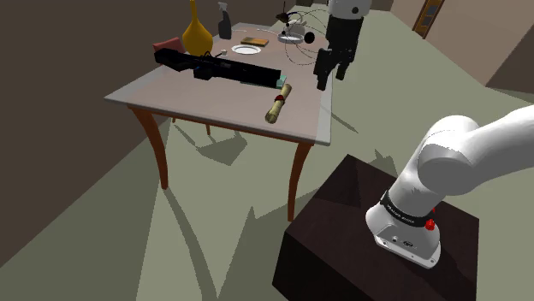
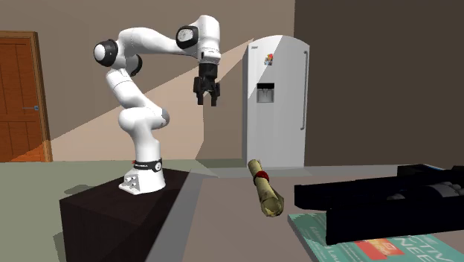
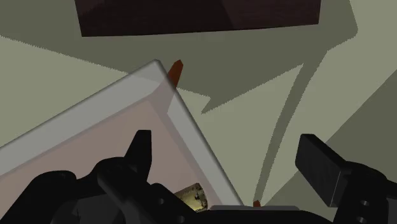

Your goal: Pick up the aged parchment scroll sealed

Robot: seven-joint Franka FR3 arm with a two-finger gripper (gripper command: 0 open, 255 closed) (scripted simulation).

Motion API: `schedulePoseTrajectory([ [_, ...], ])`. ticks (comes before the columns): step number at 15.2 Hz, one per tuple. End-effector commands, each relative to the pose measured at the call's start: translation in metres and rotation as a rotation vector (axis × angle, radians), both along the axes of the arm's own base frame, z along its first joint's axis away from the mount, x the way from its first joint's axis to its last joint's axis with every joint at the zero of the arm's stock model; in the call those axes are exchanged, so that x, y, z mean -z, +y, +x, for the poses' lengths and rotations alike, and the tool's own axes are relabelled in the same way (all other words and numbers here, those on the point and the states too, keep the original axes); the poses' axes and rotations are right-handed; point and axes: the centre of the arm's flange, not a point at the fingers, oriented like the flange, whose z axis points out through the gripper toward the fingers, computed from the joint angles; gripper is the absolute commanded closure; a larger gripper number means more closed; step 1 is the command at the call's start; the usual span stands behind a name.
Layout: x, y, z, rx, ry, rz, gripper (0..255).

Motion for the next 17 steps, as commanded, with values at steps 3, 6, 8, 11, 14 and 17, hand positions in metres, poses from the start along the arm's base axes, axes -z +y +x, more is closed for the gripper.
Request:
schedulePoseTrajectory([
  [3, 0.014, -0.005, 0.02, 0.055, -0.013, 0.003, 0],
  [6, 0.035, -0.015, 0.05, 0.138, -0.032, 0.008, 0],
  [8, 0.048, -0.023, 0.07, 0.194, -0.045, 0.012, 0],
  [11, 0.068, -0.037, 0.099, 0.277, -0.064, 0.017, 0],
  [14, 0.087, -0.053, 0.127, 0.36, -0.083, 0.022, 0],
  [17, 0.106, -0.071, 0.155, 0.443, -0.102, 0.027, 0],
])
